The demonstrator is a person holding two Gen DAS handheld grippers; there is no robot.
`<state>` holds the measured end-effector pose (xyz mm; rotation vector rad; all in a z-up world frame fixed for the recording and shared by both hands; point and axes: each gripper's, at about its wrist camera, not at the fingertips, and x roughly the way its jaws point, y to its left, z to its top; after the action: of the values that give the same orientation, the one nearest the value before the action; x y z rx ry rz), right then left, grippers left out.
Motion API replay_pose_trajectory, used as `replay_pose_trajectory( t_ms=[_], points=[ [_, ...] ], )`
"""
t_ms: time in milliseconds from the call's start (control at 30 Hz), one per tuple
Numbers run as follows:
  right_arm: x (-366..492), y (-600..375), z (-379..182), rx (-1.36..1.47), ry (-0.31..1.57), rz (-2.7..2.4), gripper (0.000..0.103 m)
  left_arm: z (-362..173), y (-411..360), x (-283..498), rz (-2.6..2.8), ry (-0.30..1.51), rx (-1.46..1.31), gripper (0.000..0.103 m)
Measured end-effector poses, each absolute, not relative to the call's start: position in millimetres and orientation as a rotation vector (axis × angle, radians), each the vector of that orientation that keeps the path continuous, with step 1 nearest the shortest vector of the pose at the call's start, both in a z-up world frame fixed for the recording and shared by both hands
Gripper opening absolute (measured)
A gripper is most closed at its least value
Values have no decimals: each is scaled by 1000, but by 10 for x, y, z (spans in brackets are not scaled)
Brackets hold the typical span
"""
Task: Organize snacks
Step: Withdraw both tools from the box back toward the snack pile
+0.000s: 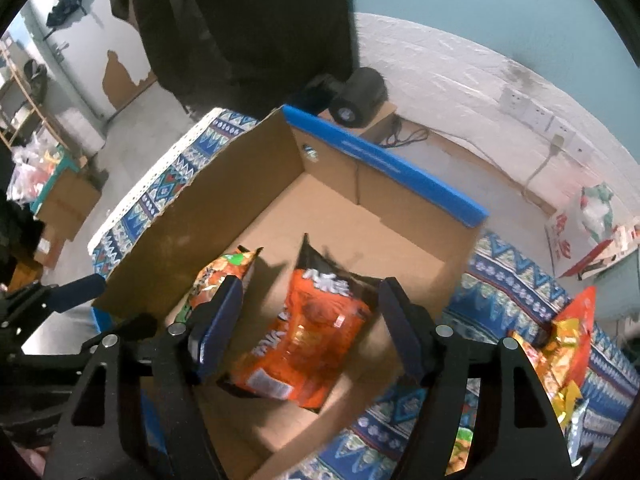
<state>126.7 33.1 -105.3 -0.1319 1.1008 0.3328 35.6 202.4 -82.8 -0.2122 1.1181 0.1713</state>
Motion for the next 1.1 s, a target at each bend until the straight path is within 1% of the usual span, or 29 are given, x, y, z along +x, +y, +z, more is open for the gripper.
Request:
replay_pose_trajectory(
  t_ms=[467, 1100],
  points=[
    [928, -461, -706, -93, 1062, 224, 72, -754, 1385, 380, 15, 1140, -206, 73],
    [426, -1545, -672, -32, 1080, 56, 72, -868, 349, 398, -117, 1178, -23, 73]
  ],
)
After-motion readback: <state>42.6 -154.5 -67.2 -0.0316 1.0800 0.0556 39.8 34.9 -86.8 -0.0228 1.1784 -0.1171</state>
